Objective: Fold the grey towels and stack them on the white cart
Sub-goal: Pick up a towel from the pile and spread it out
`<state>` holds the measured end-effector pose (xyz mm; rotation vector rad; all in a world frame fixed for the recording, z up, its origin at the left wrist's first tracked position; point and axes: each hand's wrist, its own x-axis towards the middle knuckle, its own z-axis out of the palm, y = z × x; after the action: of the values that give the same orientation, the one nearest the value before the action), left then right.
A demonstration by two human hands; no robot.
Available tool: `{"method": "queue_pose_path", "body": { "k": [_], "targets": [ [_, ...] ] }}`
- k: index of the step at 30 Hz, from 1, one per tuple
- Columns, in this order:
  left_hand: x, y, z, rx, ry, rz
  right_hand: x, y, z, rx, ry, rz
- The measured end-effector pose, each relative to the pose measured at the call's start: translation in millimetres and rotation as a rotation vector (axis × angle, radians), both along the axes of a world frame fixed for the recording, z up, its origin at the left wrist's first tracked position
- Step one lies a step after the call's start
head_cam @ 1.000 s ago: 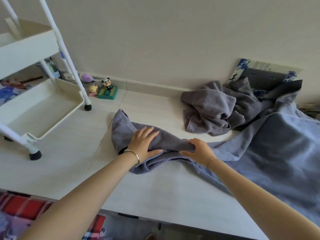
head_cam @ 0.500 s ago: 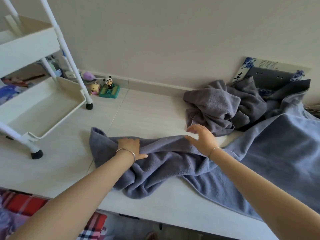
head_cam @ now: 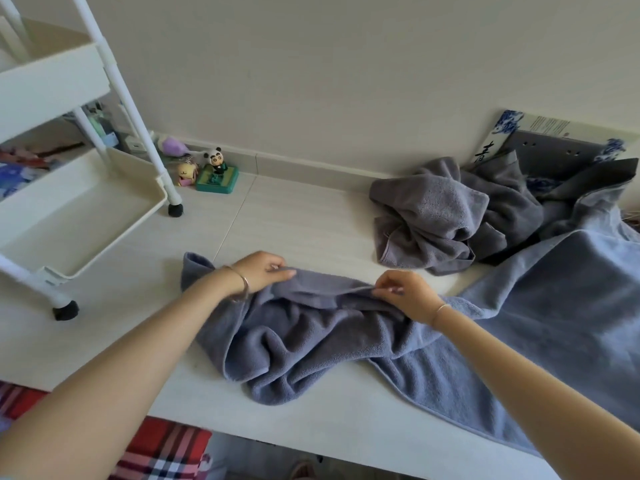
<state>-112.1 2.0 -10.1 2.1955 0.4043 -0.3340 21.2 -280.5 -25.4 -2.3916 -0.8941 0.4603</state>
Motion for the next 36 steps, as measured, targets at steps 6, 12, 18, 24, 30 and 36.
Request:
{"method": "queue_pose_path", "body": {
  "k": [6,12,18,24,30,36],
  "targets": [
    [50.3,35.4,49.3,0.015,0.172,0.093,34.8,20.2,62.6,0.298,0.341,-0.142],
    [54.2,35.7,15.3,0.339,-0.145,0.41,60.3,61.5,28.2,0.084,-0.198,-0.238],
    [-6.6,32.7,-14.2,0.362,-0.125,0.418,23.3,126.1,3.7,0.133,-0.091,0.188],
    [-33.7,19.8,-29.9,0.331,-0.293,0.426,-6.8,180.0,-12.0,0.046,-0.03,0.459],
    [-46.5,37.0,-41.8,0.143,-0.395,0.638,-17.7,204.4,-29.8,-0.182,-0.049,0.467],
    [-67.7,50.4,-38.4,-0.083,-0.565,1.045,-23.0,219.4,-22.4,-0.02,0.028,0.411]
  ]
}}
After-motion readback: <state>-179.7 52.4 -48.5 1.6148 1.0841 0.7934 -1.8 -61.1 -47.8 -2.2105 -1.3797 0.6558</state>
